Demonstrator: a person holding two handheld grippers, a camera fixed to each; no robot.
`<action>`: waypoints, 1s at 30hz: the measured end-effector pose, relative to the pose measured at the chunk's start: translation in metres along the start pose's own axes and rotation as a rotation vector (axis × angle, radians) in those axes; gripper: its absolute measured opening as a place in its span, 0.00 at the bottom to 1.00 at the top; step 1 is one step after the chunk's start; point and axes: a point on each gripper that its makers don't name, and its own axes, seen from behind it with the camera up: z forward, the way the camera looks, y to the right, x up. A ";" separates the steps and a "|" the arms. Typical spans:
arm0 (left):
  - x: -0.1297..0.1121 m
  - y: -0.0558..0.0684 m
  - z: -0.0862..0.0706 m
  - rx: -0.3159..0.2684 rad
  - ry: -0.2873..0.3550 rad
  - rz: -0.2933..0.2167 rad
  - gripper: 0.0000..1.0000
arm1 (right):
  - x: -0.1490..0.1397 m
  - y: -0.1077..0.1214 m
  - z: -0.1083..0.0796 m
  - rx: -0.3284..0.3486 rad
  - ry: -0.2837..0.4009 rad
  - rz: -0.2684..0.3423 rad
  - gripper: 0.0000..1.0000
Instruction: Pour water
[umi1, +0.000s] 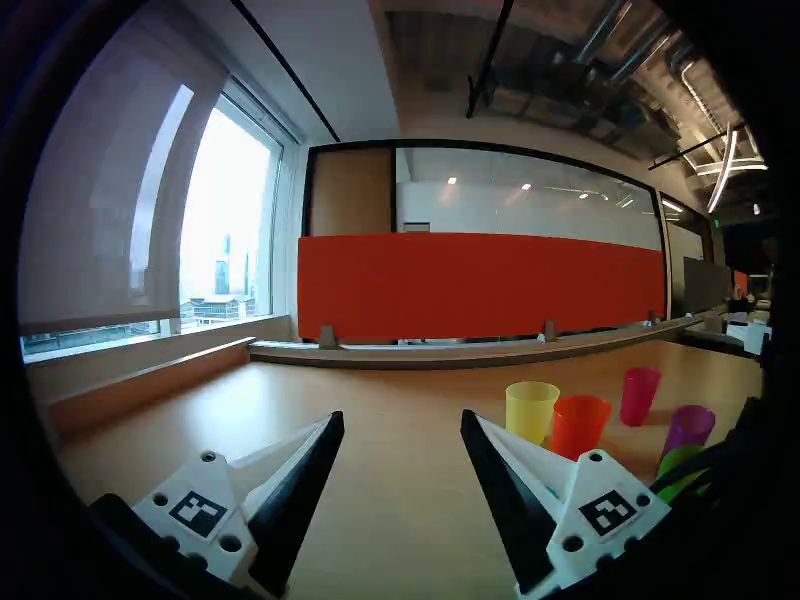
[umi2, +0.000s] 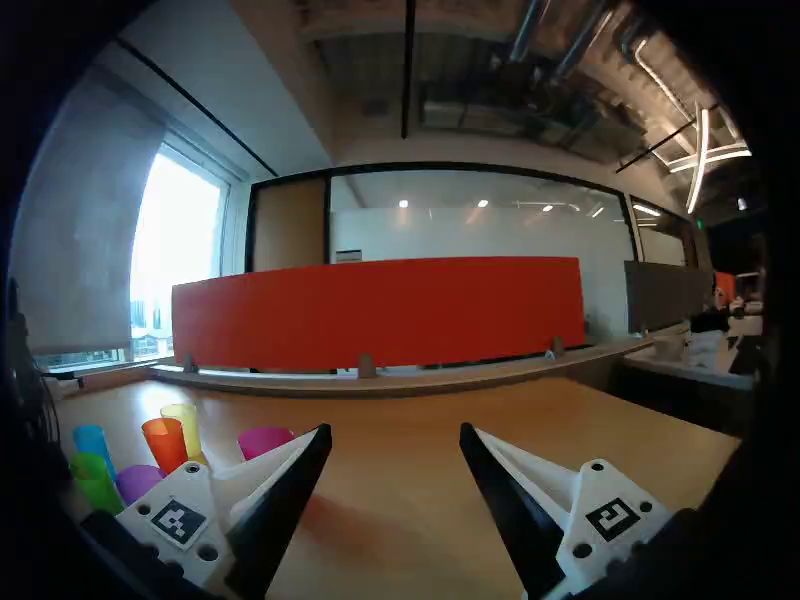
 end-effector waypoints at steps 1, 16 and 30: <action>0.000 0.000 0.000 0.000 0.000 0.000 0.86 | -0.002 0.000 0.000 0.001 0.000 -0.002 0.99; 0.000 0.000 0.000 0.000 0.000 0.000 0.86 | -0.008 0.003 -0.001 -0.007 -0.015 -0.022 0.99; 0.000 0.000 0.001 0.000 0.000 0.000 0.86 | -0.013 -0.003 0.000 -0.008 -0.036 -0.054 1.00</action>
